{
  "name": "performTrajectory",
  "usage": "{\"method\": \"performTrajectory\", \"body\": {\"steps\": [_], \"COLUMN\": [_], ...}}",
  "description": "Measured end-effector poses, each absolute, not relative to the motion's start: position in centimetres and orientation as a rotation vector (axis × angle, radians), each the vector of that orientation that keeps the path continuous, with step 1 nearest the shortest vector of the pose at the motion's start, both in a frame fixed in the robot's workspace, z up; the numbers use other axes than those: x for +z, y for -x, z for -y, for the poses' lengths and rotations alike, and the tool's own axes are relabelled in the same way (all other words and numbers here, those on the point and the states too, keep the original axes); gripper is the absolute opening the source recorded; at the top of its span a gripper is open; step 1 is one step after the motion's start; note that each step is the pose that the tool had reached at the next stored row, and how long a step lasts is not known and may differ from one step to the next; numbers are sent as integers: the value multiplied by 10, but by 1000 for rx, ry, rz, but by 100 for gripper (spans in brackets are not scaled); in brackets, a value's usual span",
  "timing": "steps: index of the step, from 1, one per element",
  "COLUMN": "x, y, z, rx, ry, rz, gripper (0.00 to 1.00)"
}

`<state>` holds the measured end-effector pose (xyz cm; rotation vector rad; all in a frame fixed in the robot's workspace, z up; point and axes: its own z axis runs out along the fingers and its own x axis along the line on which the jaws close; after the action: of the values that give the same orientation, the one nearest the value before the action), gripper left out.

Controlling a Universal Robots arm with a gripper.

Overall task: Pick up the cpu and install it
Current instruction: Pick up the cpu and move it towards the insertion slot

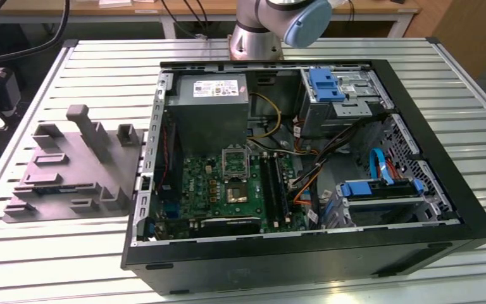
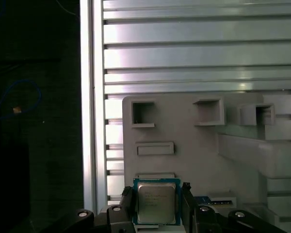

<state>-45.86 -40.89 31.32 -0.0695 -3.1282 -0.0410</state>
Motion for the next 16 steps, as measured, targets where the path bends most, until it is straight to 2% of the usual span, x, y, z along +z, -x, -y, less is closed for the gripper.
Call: {"method": "performTrajectory", "body": {"steps": [16], "x": [317], "y": [459], "z": [409], "rx": [-40], "ry": [69], "rz": [3128], "gripper": [47]}}
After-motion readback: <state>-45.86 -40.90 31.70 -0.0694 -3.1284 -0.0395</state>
